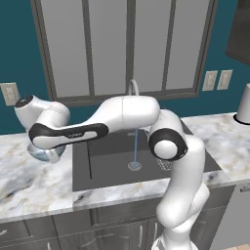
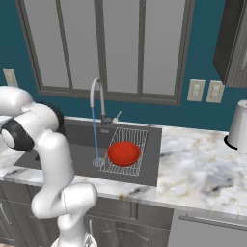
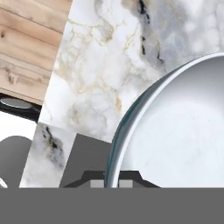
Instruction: Rinse each bowl for a few seconds and place them down in the sink or on the counter.
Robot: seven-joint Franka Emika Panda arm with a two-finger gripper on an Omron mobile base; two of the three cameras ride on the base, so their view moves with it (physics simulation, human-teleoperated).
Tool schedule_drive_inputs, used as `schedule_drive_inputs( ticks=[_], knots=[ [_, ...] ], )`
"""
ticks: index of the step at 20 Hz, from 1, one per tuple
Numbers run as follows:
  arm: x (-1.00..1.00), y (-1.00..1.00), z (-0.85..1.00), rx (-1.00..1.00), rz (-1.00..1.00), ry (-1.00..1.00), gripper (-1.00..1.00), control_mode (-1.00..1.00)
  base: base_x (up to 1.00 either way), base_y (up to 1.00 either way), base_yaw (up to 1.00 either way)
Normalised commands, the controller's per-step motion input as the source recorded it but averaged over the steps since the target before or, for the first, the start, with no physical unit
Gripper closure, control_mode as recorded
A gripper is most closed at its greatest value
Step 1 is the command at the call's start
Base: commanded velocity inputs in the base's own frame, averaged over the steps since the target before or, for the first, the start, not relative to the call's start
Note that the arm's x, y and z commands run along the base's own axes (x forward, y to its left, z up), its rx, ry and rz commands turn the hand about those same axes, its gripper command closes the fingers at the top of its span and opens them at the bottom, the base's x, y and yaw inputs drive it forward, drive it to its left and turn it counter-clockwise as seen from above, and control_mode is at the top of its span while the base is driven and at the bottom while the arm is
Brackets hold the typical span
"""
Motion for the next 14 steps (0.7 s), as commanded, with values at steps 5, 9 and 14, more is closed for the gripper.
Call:
schedule_drive_inputs(
  ticks=[5, 9, 14],
  knots=[
    [-0.26, -0.70, -0.05, 0.07, -0.10, -0.14, 1.00, -1.00, 0.00, 0.00, 0.00],
    [-0.31, -0.62, 0.00, 0.09, -0.06, -0.24, 1.00, -1.00, 0.00, 0.00, 0.00],
    [-0.27, -0.61, 0.00, 0.12, -0.06, -0.22, 1.00, -1.00, 0.00, 0.00, 0.00]
  ],
)
